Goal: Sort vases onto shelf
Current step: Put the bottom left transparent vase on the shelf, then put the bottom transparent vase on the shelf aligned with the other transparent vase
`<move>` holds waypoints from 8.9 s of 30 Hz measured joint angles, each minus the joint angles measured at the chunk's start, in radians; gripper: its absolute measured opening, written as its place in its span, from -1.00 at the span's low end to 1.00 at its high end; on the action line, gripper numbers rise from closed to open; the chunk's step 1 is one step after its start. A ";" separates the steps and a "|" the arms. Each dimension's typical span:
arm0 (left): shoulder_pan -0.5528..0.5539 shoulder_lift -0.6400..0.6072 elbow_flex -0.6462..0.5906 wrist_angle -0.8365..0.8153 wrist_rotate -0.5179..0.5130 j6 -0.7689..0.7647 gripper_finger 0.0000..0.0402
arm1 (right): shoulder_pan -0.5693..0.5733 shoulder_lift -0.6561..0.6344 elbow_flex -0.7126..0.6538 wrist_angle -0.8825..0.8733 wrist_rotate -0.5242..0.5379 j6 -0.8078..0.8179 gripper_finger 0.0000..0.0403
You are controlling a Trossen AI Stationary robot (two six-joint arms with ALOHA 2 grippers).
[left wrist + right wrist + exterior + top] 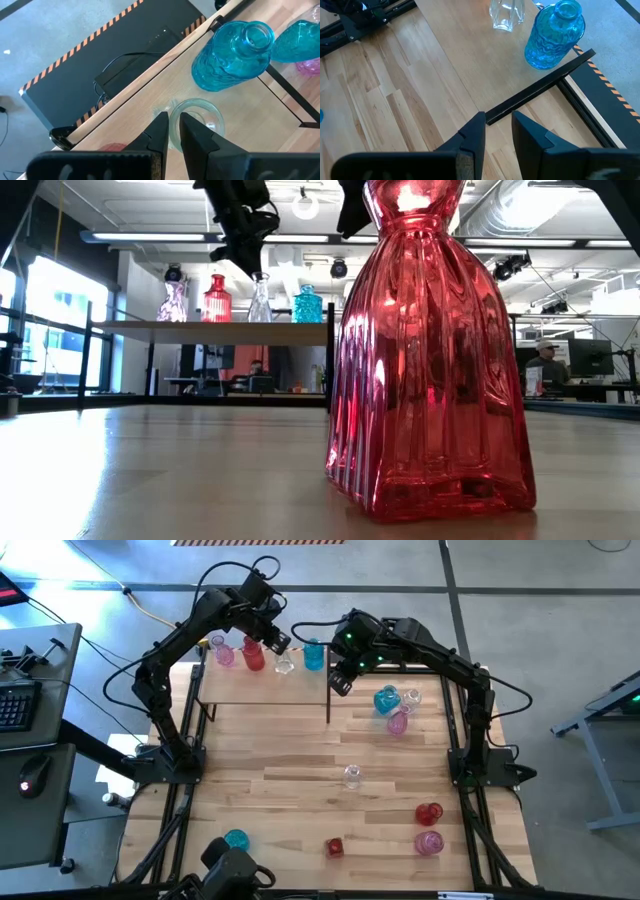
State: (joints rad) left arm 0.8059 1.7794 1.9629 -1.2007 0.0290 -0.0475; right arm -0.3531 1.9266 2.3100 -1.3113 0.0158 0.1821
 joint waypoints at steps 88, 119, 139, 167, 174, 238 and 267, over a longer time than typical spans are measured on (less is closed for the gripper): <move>-0.491 -0.370 0.000 -0.253 0.090 -0.138 -0.48 | 0.005 0.000 0.000 0.154 -0.046 0.054 -0.62; -0.638 -0.387 0.001 -0.371 -0.078 -0.072 -0.48 | 0.258 0.005 -0.004 -0.259 -0.057 0.368 -0.62; -0.637 -0.455 0.000 -0.370 -0.066 0.026 -0.48 | 0.356 0.013 -0.340 -0.239 -0.011 0.518 -0.62; -0.636 -0.454 0.000 -0.370 -0.067 -0.020 -0.48 | 0.389 0.013 -0.690 0.115 -0.110 0.474 -0.62; -0.636 -0.454 0.000 -0.370 -0.067 -0.028 -0.48 | 0.386 0.013 -0.690 0.113 -0.095 0.475 -0.62; -0.637 -0.454 0.000 -0.365 -0.086 -0.041 -0.48 | 0.426 0.053 -0.690 0.105 -0.034 0.517 -0.62; -0.637 -0.454 0.000 -0.366 -0.089 -0.047 -0.48 | 0.403 0.068 -0.689 0.074 -0.093 0.561 -0.99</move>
State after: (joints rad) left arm 0.1692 1.3258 1.9625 -1.5665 -0.0605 -0.0940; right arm 0.0503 1.9942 1.6207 -1.2375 -0.0768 0.7431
